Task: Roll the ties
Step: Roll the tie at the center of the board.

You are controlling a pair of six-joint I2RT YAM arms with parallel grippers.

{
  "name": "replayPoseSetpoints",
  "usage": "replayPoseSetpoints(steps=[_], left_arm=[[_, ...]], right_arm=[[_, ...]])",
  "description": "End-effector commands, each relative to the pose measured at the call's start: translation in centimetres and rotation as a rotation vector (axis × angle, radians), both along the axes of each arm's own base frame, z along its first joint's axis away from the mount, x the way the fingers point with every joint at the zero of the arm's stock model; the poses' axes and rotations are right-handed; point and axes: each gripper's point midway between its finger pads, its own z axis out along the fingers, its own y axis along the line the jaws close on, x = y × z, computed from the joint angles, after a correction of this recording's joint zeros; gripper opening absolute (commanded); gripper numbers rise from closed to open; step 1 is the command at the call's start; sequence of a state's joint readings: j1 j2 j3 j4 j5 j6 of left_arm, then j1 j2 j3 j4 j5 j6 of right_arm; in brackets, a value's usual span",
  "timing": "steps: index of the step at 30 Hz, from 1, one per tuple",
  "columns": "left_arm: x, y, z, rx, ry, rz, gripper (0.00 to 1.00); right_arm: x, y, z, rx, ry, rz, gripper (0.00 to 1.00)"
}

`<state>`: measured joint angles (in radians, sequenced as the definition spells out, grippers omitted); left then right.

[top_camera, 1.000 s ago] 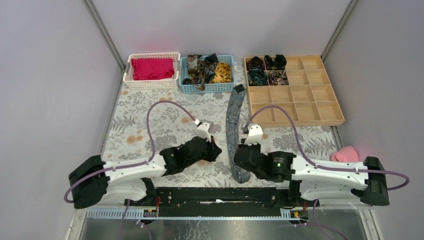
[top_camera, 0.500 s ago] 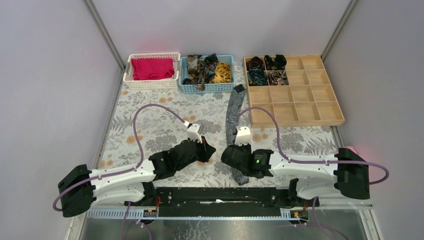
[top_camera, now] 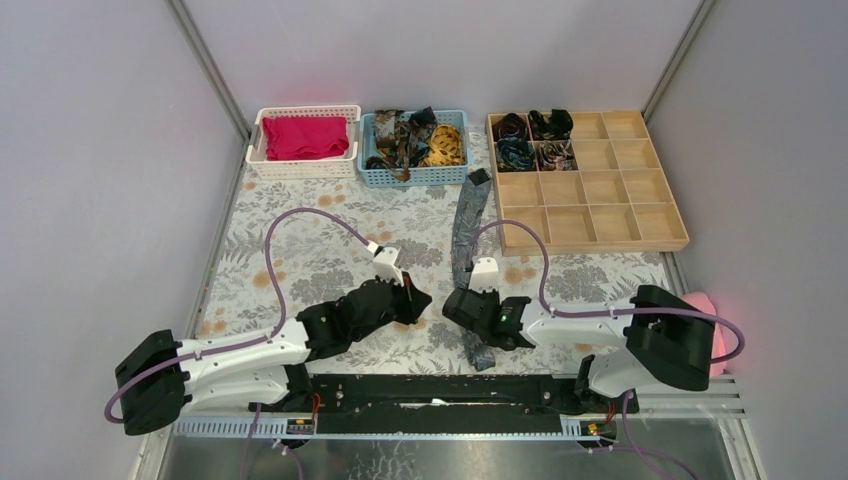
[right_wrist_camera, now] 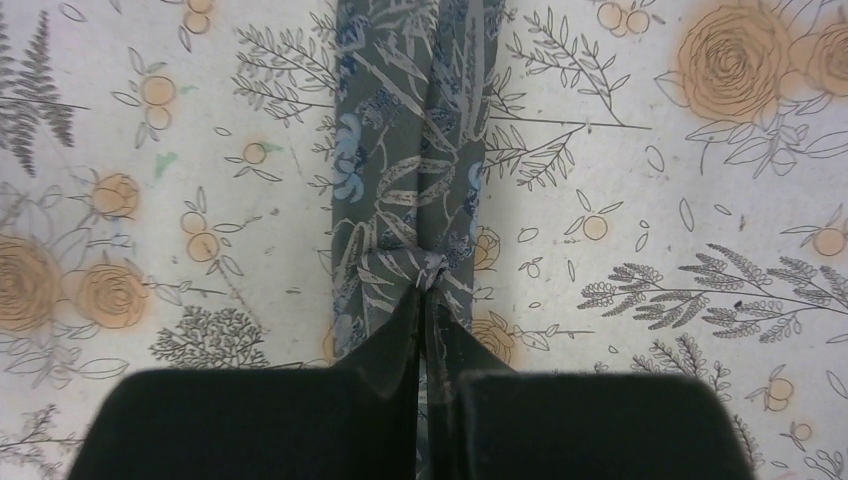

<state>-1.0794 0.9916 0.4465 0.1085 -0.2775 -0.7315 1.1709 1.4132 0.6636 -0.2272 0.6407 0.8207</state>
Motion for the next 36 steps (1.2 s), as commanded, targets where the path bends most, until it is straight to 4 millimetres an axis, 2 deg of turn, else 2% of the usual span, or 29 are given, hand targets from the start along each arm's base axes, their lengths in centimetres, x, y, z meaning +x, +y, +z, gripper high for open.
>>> replayPoseSetpoints(steps=[1, 4, 5, 8, 12, 15, 18, 21, 24, 25, 26, 28, 31, 36], left_arm=[[0.2, 0.2, 0.0, -0.009, -0.014, 0.017, 0.0], [0.2, 0.2, -0.4, -0.003, -0.008, 0.018, 0.0], [0.2, 0.2, -0.4, 0.0, -0.007, 0.018, 0.0], [0.2, 0.3, -0.6, 0.006, -0.006, 0.021, 0.0], [0.3, 0.4, -0.6, 0.014, -0.006, 0.024, 0.0], [0.3, 0.3, -0.7, 0.017, -0.004, 0.023, 0.0], [0.1, 0.1, -0.9, 0.013, 0.015, 0.014, 0.0], [-0.4, 0.1, -1.4, 0.047, 0.072, 0.023, 0.0], [-2.0, 0.9, -3.2, 0.162, 0.152, 0.037, 0.0], [-2.7, 1.0, -3.8, 0.187, 0.188, 0.034, 0.0], [-3.6, 1.0, -4.3, 0.218, 0.217, 0.024, 0.0], [-5.3, 1.0, -5.5, 0.283, 0.26, 0.007, 0.0], [-8.1, 0.2, -7.3, 0.35, 0.314, -0.046, 0.0], [-11.1, -1.6, -9.1, 0.42, 0.336, -0.109, 0.0]], right_arm=[[0.3, 0.7, -1.3, 0.031, 0.023, 0.006, 0.0], [0.1, 0.9, -2.2, 0.006, 0.052, 0.016, 0.0], [0.0, 0.9, -2.5, -0.007, 0.061, 0.017, 0.06], [0.2, 1.2, -2.3, -0.017, 0.062, 0.027, 0.32], [1.0, 1.9, 0.4, 0.018, 0.01, 0.046, 0.41], [1.7, 1.7, 3.3, 0.02, -0.047, 0.037, 0.48], [2.0, 1.0, 5.9, 0.035, -0.087, 0.01, 0.55], [1.6, -0.2, 7.5, 0.073, -0.096, -0.022, 0.56], [0.5, -1.7, 7.4, 0.114, -0.077, -0.031, 0.51], [0.1, -2.1, 7.5, 0.131, -0.074, -0.031, 0.43], [-0.3, -2.6, 7.3, 0.13, -0.063, -0.038, 0.26], [-1.1, -3.9, 6.4, 0.112, -0.029, -0.051, 0.0], [-2.6, -4.7, 4.5, 0.095, 0.043, -0.05, 0.0], [-4.9, -4.0, 1.5, 0.117, 0.115, -0.008, 0.0]])
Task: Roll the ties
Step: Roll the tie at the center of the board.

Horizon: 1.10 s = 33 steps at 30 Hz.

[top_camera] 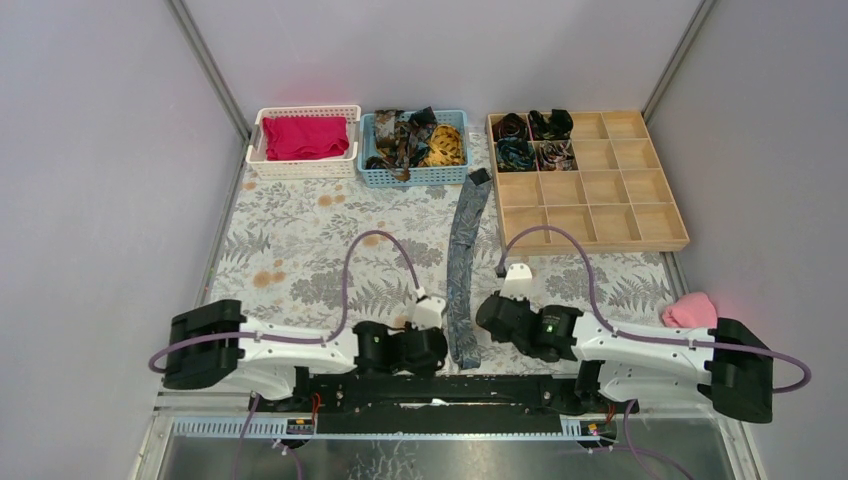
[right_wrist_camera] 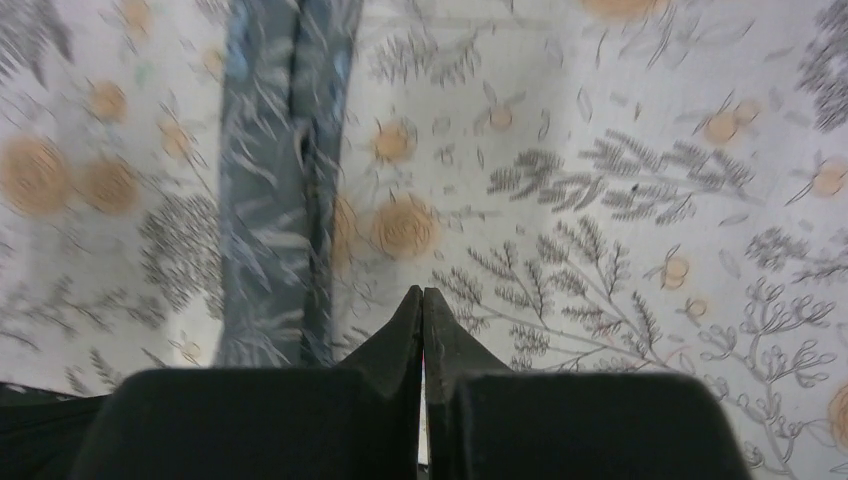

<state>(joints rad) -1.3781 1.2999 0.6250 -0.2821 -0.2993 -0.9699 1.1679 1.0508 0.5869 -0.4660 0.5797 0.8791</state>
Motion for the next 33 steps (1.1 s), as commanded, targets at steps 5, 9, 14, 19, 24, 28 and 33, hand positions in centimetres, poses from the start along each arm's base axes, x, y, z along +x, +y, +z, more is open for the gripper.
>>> replayPoseSetpoints(steps=[5, 9, 14, 19, 24, 28, 33], left_arm=[[-1.5, -2.0, -0.4, 0.008, 0.004, -0.008, 0.0], [-0.1, -2.1, 0.3, 0.009, -0.076, 0.016, 0.0], [0.1, -3.0, 0.4, -0.025, -0.095, -0.004, 0.0], [-0.7, -4.7, 0.5, -0.128, -0.074, -0.053, 0.0], [-1.3, -5.8, 0.0, -0.141, -0.054, -0.091, 0.0], [-1.6, -6.2, 0.0, -0.161, -0.043, -0.106, 0.0], [-1.0, -4.3, -0.1, -0.087, -0.054, -0.06, 0.0]], right_arm=[[-3.7, 1.6, -4.1, 0.015, 0.119, 0.061, 0.0], [-4.5, 2.9, -5.1, 0.039, 0.149, 0.095, 0.0], [-5.5, 4.2, -5.7, 0.111, 0.187, 0.121, 0.0], [-5.8, 3.9, -5.3, 0.124, 0.184, 0.123, 0.0], [-6.5, 5.3, -4.9, 0.146, 0.206, 0.175, 0.0], [-7.3, 7.3, -4.8, 0.145, 0.211, 0.221, 0.0], [-6.5, 6.3, -5.1, 0.073, 0.181, 0.163, 0.0]])
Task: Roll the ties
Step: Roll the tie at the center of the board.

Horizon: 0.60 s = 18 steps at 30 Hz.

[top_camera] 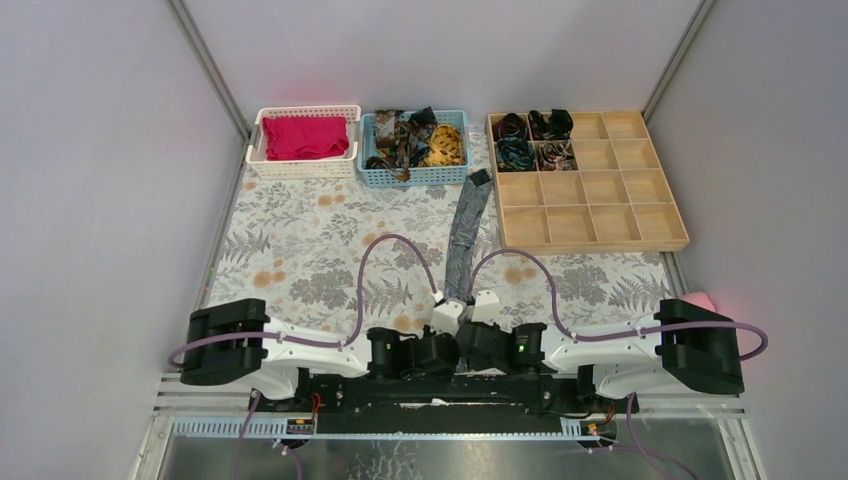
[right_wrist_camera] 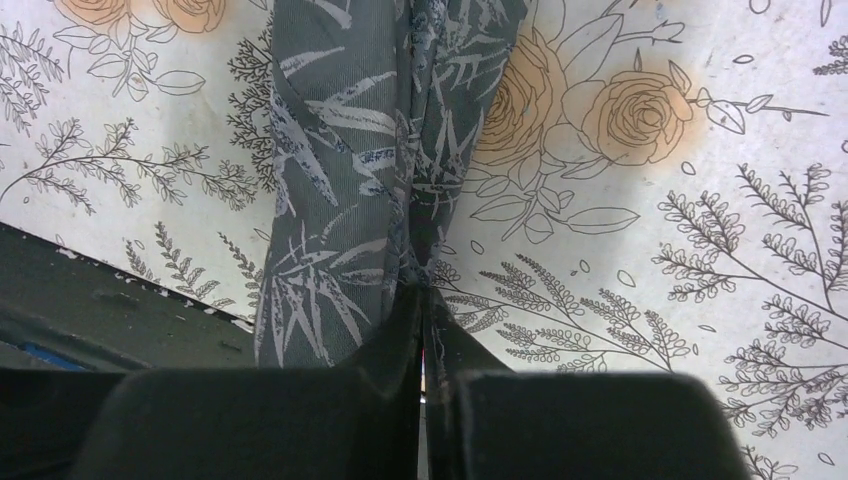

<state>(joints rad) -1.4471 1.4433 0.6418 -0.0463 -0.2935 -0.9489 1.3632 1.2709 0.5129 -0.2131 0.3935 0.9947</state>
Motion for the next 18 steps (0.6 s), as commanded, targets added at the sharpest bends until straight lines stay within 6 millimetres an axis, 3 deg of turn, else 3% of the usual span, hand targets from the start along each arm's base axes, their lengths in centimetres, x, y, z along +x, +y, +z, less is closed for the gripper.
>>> replayPoseSetpoints(steps=[1, 7, 11, 14, 18], left_arm=[[0.9, 1.1, 0.8, 0.021, -0.04, 0.055, 0.0], [2.7, 7.0, 1.7, 0.154, -0.096, 0.221, 0.0], [4.1, 9.7, 3.8, 0.187, -0.156, 0.323, 0.0], [5.0, 8.6, 6.7, 0.091, -0.203, 0.298, 0.0], [5.5, 4.2, 10.4, -0.151, -0.197, 0.162, 0.0]], right_arm=[[0.5, 0.0, 0.8, -0.016, -0.028, -0.049, 0.0], [1.6, -2.5, 2.0, -0.063, -0.101, -0.087, 0.04], [2.4, -3.6, 3.5, -0.096, -0.156, -0.097, 0.16], [2.8, -4.3, 4.5, -0.111, -0.19, -0.098, 0.16], [3.1, -4.4, 6.0, -0.083, -0.222, -0.073, 0.13]])
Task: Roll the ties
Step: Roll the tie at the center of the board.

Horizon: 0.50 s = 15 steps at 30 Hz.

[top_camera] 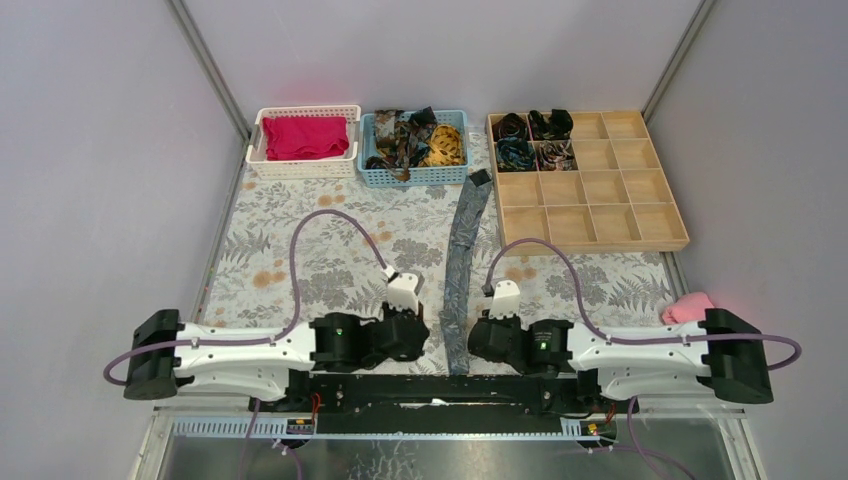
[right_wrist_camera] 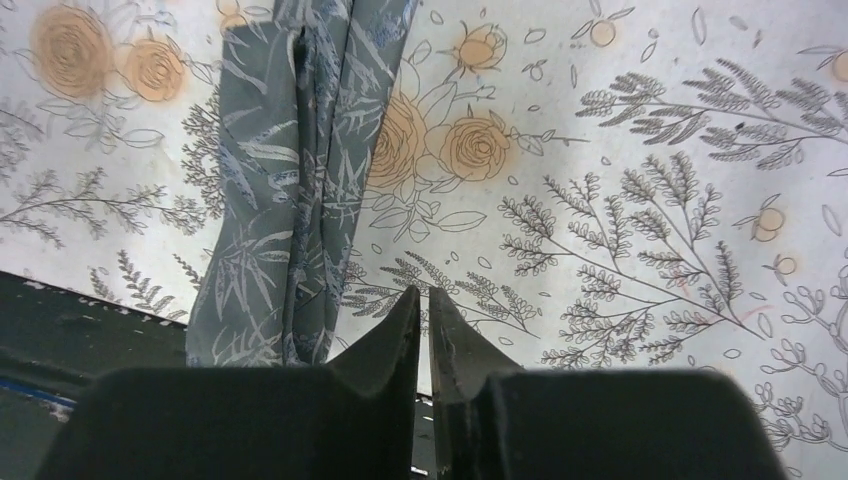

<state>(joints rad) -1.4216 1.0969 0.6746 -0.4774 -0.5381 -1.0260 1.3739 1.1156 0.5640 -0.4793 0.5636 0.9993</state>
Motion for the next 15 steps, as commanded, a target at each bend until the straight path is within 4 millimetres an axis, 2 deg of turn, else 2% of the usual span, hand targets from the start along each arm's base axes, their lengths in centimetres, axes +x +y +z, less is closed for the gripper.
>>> replayPoseSetpoints(steps=[1, 4, 8, 15], left_arm=[[2.1, -3.6, 4.4, -0.215, -0.072, -0.107, 0.0], [2.4, -4.4, 4.1, -0.286, -0.02, -0.159, 0.0], [1.8, -4.2, 1.6, -0.286, 0.028, -0.193, 0.0], [1.3, -2.6, -2.7, -0.213, 0.114, -0.146, 0.0]], right_arm=[[1.1, -0.6, 3.1, 0.016, -0.094, 0.009, 0.13], [1.2, -0.6, 4.3, 0.036, -0.118, 0.045, 0.15], [1.3, -0.7, 5.4, 0.031, -0.14, 0.085, 0.16], [2.2, -0.6, 4.3, -0.063, -0.158, 0.033, 0.13]])
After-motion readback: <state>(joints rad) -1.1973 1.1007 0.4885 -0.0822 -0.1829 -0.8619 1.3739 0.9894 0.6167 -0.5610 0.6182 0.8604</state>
